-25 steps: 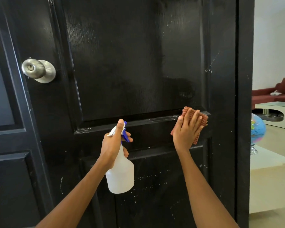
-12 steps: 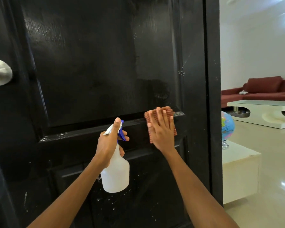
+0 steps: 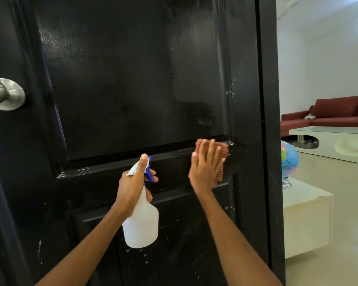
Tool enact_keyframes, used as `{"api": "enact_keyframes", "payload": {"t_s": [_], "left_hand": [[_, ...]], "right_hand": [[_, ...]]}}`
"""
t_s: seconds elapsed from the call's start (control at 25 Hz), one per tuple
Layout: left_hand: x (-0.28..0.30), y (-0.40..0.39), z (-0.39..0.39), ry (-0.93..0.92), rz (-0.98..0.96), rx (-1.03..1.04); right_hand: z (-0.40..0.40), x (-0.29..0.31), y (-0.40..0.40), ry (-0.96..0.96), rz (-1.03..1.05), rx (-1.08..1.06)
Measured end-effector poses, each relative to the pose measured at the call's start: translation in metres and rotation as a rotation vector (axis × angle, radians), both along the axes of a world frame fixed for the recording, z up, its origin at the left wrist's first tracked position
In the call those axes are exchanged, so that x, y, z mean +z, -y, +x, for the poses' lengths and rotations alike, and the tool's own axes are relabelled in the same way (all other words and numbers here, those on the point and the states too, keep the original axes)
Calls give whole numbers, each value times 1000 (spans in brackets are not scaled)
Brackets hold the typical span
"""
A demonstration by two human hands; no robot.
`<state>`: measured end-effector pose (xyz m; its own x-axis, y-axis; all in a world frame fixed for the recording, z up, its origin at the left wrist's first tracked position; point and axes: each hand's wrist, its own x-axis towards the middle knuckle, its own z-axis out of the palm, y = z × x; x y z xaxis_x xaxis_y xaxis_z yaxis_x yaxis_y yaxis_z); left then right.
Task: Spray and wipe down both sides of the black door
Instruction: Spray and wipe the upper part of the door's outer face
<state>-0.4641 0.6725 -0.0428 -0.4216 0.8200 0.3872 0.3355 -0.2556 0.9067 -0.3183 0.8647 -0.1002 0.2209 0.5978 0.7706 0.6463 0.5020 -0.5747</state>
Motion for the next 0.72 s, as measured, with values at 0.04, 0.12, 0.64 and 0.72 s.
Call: {"api": "enact_keyframes", "payload": {"t_s": [0.04,0.12,0.64,0.72], "left_hand": [[-2,6,-7,-1,17,26],[-11,21,-21,14,52,83],[-17,58,-44,57,44,122],[-15,57,-42,56,43,105]], "right_hand": [[-25,-4,14,68,54,23],[-74,-10,41,189,162,57],[1,-7,17,118,92,23],[-16,-3,28,90,73,45]]}}
